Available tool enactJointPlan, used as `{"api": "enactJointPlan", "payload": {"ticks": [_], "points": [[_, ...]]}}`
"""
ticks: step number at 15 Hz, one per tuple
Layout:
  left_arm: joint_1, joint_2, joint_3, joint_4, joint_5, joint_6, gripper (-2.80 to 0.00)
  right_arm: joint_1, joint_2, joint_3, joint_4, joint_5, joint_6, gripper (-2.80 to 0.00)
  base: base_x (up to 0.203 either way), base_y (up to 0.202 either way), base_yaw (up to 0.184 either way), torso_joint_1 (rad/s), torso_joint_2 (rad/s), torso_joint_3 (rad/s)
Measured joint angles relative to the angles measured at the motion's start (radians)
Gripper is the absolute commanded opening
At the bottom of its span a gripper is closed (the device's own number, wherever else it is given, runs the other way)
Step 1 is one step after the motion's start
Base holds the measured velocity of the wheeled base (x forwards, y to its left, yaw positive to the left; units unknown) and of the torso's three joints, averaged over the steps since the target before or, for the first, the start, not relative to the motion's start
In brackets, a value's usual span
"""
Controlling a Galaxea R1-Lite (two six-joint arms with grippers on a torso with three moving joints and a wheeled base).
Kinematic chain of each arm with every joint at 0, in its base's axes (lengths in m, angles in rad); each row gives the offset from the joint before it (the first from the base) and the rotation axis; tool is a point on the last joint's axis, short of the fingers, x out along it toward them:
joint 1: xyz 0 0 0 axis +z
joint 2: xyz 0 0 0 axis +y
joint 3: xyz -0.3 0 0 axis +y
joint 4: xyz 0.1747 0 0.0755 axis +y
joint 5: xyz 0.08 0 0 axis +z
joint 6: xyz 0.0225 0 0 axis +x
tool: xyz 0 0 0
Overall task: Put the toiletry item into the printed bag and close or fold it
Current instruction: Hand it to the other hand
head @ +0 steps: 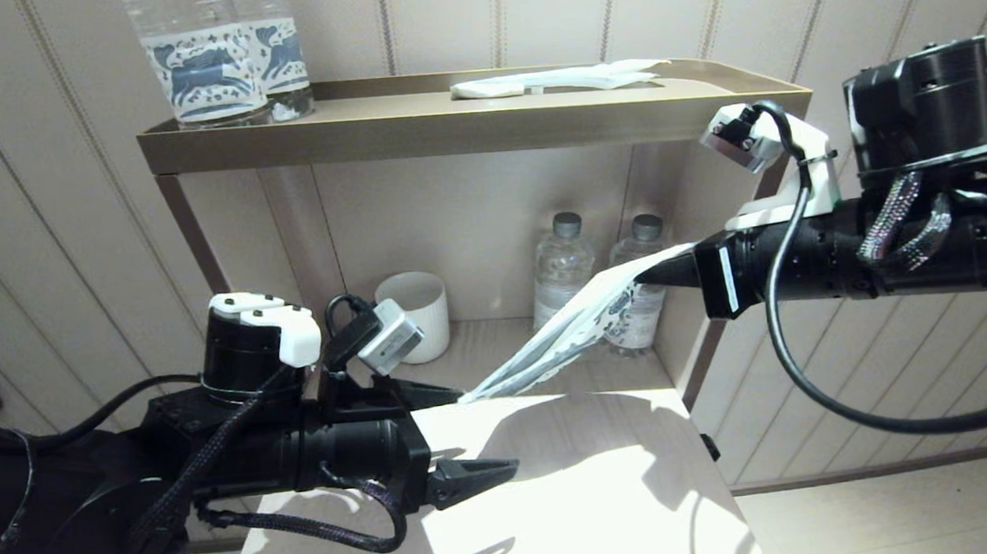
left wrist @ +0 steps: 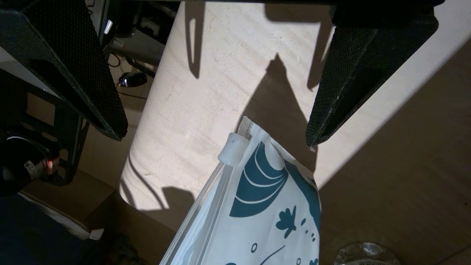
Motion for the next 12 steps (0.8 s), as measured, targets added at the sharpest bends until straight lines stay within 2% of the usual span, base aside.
{"api": "enactJointPlan", "payload": {"ticks": [3, 6, 9, 12], "points": [[-0.027, 0.030, -0.038, -0.004, 0.008, -0.036, 0.00, 0.002, -0.005, -0.001, 0.000, 0.000, 0.000, -2.80, 0.000, 0.000, 0.000, 0.000, 0.00, 0.000], [-0.044, 0.071, -0.061, -0.065, 0.032, -0.053, 0.00, 0.003, -0.006, 0.000, 0.000, 0.000, 0.000, -2.80, 0.000, 0.000, 0.000, 0.000, 0.00, 0.000], [-0.046, 0.116, -0.046, -0.152, 0.040, -0.053, 0.00, 0.004, -0.006, 0.004, 0.001, 0.000, 0.000, -2.80, 0.000, 0.000, 0.000, 0.000, 0.00, 0.000], [-0.046, 0.136, -0.037, -0.172, 0.044, -0.055, 0.00, 0.007, -0.006, 0.006, 0.000, 0.000, -0.001, -2.80, 0.000, 0.000, 0.000, 0.000, 0.00, 0.000]]}}
